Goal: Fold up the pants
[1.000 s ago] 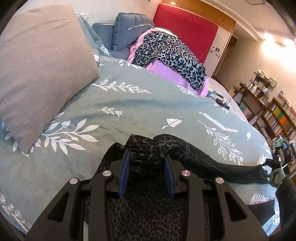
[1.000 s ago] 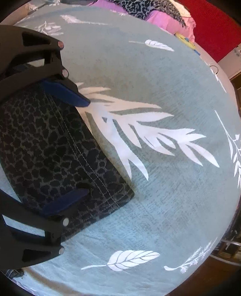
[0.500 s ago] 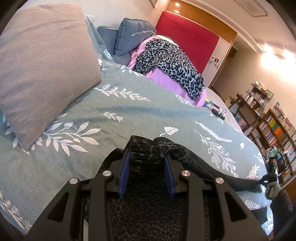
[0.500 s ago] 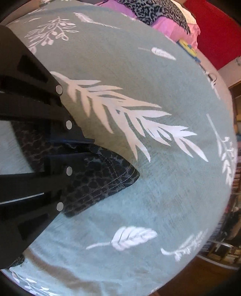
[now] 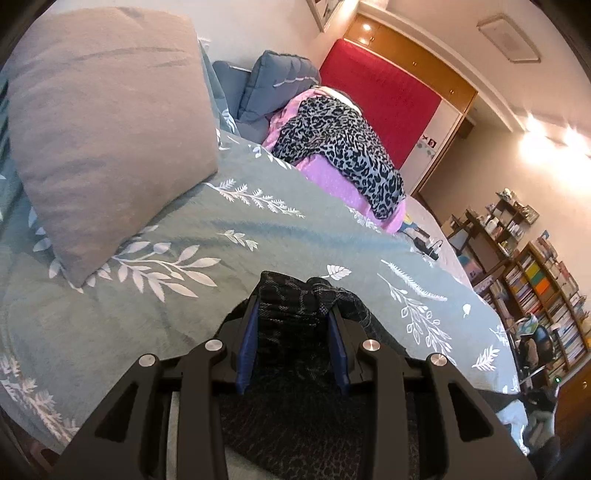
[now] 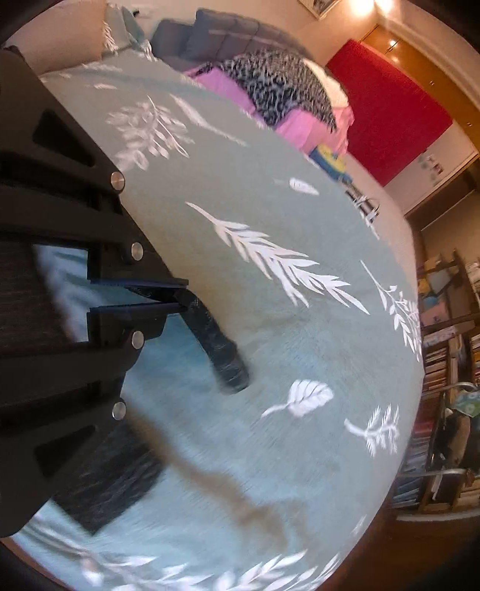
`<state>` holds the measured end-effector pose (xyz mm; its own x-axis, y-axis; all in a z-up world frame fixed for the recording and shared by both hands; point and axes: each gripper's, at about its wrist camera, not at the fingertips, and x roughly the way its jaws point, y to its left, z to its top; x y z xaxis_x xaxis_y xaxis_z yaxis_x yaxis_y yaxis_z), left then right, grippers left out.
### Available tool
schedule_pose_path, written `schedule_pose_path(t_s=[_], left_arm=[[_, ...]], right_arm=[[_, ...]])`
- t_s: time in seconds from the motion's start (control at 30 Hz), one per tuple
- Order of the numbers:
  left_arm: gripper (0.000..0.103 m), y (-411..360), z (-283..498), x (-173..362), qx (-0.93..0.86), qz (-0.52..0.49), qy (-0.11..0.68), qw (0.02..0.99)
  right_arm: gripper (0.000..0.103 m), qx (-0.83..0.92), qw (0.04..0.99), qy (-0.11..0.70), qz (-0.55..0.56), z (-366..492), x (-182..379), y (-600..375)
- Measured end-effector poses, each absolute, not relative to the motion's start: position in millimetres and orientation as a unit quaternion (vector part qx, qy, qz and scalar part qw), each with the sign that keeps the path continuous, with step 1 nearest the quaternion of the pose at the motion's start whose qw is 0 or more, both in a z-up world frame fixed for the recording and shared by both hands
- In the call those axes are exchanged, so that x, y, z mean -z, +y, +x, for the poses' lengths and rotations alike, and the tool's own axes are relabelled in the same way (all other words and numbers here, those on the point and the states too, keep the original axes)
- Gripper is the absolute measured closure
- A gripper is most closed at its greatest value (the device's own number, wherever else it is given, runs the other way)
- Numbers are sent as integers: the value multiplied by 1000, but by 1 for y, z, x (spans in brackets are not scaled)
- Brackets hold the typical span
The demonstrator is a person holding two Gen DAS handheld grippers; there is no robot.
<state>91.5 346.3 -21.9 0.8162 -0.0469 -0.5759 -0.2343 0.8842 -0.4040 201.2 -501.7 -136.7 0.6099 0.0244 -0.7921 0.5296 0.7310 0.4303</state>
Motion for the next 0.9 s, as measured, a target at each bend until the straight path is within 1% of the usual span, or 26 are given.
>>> schedule_pose_path(t_s=[0.1,0.27,0.47,0.5,0.57,0.6,0.63,0.67,0.73,0.77,0.8,0.83,0.87,0.9], left_arm=[[69,351,77,20,-48,-235,296,925],[69,360,59,27,-48,-245,303,920],[69,366,40,41,-39,-249,306,918],[69,368,38,46,-41,-252,310,916],[69,370,37,57,-45,-258,318,911],[69,371,36,62,-47,-259,322,909],[69,372,36,66,-50,-261,325,908],[69,373,36,69,-52,-264,327,906],[69,374,36,73,-57,-267,329,904],[69,374,37,74,-60,-267,329,904],[68,374,37,74,-61,-267,330,903],[69,373,38,73,-62,-266,330,904],[68,372,39,72,-62,-263,329,905],[68,371,40,71,-62,-261,329,905]], right_arm=[[96,150,832,405,350,159,132,-495],[96,152,822,400,376,105,144,-491],[96,134,810,398,409,82,175,-496],[94,129,812,392,412,81,180,-497],[83,126,811,380,426,77,190,-499],[68,120,809,370,440,76,195,-501],[55,114,809,363,448,75,199,-501],[53,115,808,357,455,75,206,-503],[53,119,807,347,463,76,213,-505],[53,116,807,339,469,77,217,-505],[65,117,807,339,469,79,218,-505],[88,118,809,341,464,81,217,-504],[94,120,814,345,451,84,214,-503],[98,118,823,342,439,87,208,-503]])
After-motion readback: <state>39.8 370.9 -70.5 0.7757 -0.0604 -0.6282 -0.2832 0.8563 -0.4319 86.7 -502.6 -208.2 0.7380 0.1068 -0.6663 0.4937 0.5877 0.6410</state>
